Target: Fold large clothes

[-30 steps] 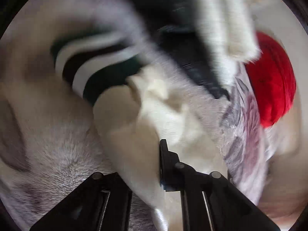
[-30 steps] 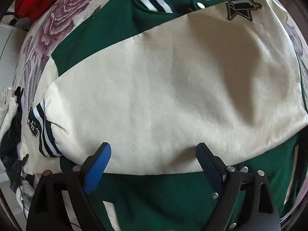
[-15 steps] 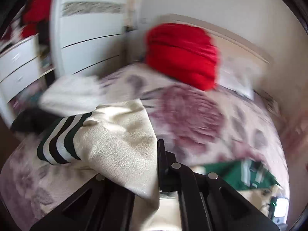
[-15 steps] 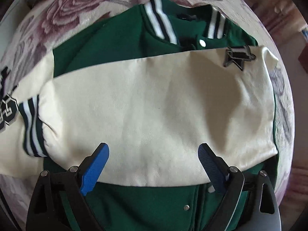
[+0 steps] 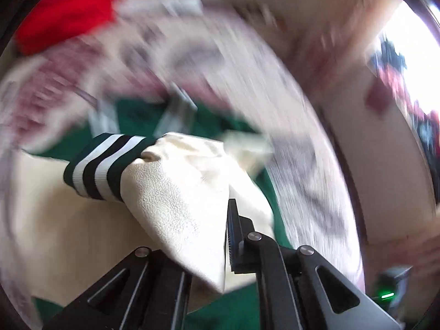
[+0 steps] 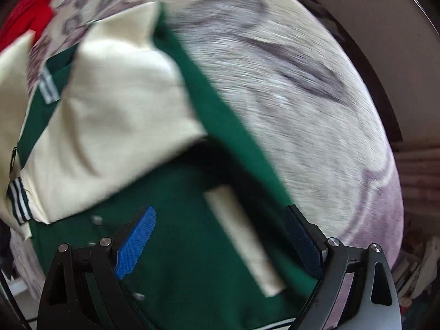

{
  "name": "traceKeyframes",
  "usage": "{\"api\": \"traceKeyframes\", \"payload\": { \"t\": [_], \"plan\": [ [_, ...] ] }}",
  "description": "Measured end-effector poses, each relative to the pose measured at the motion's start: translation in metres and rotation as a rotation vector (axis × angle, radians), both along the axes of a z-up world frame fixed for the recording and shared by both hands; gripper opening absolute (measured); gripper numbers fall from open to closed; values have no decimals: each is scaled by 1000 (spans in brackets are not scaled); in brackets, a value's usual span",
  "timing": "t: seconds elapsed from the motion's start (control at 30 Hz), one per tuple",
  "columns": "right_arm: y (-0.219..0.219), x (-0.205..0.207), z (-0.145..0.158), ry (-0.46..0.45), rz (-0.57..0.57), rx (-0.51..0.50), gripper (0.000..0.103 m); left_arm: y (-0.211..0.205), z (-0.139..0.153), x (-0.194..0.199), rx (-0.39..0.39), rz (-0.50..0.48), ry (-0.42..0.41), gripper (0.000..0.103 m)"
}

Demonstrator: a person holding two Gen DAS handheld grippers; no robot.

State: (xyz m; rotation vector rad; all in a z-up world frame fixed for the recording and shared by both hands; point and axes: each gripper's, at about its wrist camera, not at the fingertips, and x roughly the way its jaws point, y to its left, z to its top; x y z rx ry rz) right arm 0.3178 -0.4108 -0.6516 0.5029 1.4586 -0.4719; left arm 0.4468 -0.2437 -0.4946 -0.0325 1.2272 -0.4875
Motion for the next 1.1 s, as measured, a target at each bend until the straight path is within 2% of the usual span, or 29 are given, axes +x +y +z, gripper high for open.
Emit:
{"api": "traceKeyframes", "payload": {
  "t": [0.03, 0.07, 0.1, 0.13, 0.17, 0.2, 0.23, 0.4, 0.5, 0.63, 0.73, 0.8, 0.87, 0.9, 1.03, 1.1],
  "plan": [
    [-14, -8, -3, 6, -18, 10, 95, -17, -22, -2, 27, -32, 45, 7],
    [-29, -19, -5, 9, -36, 27, 95, -27, -36, -5, 38, -53, 77, 16],
    [-50, -32, -8, 13, -60, 48, 95, -33, -44, -9, 47, -67, 103, 30],
    [-56, -35, -8, 16, -71, 59, 95, -36, -50, -9, 56, -78, 119, 39],
    [-70, -42, -10, 21, -84, 79, 95, -35, -52, -15, 65, -89, 135, 59],
    [-85, -50, -10, 19, -105, 110, 95, -32, -50, -20, 66, -94, 143, 75],
    [-92, -54, -8, 8, -115, 128, 95, -31, -47, -23, 60, -94, 149, 78],
    [-124, -43, 14, -137, -151, 273, 95, 27, -17, -66, 85, -59, 188, 79],
    [-103, -16, 35, -207, -103, 333, 95, 81, -7, -89, 145, -1, 192, 79],
    [-44, 40, 41, -228, 66, 366, 95, 157, -14, -101, 184, 118, 248, 79],
    [13, 78, 34, -188, 203, 382, 95, 209, -29, -110, 136, 213, 309, 79],
    [52, 97, 27, -176, 271, 442, 95, 220, -36, -119, 122, 247, 324, 79],
    [82, 107, 18, -158, 288, 505, 95, 219, -41, -130, 124, 261, 309, 79],
    [103, 110, 13, -146, 295, 569, 95, 215, -45, -137, 132, 256, 296, 79],
    [160, 104, -7, -114, 307, 747, 95, 207, -65, -153, 109, 257, 316, 79],
    [191, 98, -26, -41, 348, 792, 95, 206, -72, -156, 108, 264, 317, 79]
  ]
}}
